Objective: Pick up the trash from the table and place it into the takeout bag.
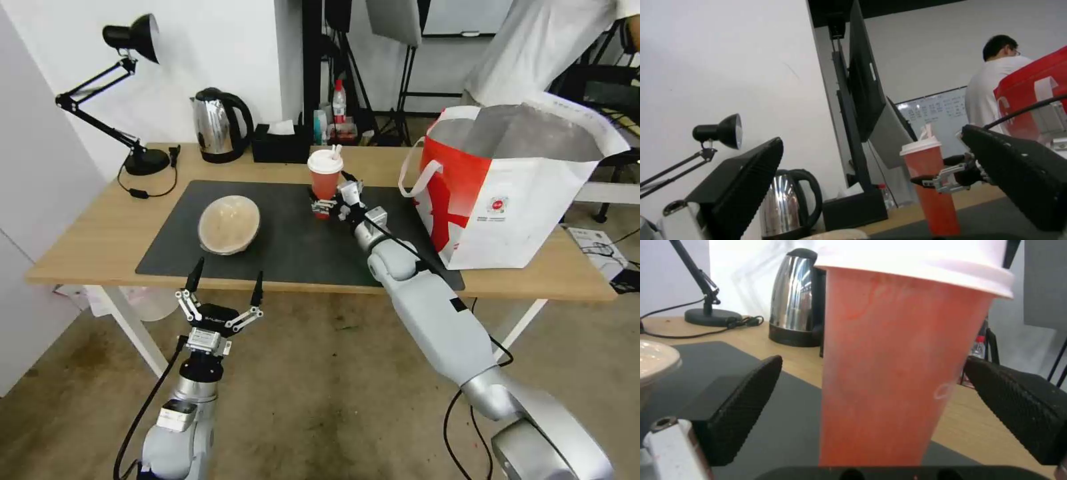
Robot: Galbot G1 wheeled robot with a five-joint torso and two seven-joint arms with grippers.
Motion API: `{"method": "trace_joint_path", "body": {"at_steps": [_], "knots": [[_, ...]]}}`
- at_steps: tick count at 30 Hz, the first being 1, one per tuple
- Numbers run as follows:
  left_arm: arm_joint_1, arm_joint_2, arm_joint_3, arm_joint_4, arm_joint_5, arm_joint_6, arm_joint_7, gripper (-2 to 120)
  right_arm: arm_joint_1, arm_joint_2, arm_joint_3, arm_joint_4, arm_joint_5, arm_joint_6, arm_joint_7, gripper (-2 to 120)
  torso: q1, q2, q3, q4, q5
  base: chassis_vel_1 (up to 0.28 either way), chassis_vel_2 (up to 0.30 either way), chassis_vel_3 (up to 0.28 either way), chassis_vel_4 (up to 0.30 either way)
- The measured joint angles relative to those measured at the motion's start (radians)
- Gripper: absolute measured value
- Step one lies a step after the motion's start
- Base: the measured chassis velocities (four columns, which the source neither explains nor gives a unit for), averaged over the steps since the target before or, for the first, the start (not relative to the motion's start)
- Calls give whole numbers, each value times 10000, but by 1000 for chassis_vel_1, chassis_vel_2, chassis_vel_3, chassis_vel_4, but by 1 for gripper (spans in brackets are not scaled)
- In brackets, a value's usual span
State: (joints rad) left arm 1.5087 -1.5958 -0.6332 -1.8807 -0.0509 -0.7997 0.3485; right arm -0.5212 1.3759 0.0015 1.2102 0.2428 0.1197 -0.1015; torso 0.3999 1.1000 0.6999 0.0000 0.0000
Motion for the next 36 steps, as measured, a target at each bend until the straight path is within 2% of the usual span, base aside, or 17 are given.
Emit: {"method": "trace_joint_path", "body": {"at_steps": [31,36], "knots": [[39,-6,-16,81,19,-2,9,100,672,494,84,-1291,-191,409,-99,100,1,-2,1,0,1,0,0,0,0],[39,-6,-16,90,20,-2,9,100,680,490,108,-1336,-294,415,-81,96,0,-2,1,0,0,0,0,0,0]]}}
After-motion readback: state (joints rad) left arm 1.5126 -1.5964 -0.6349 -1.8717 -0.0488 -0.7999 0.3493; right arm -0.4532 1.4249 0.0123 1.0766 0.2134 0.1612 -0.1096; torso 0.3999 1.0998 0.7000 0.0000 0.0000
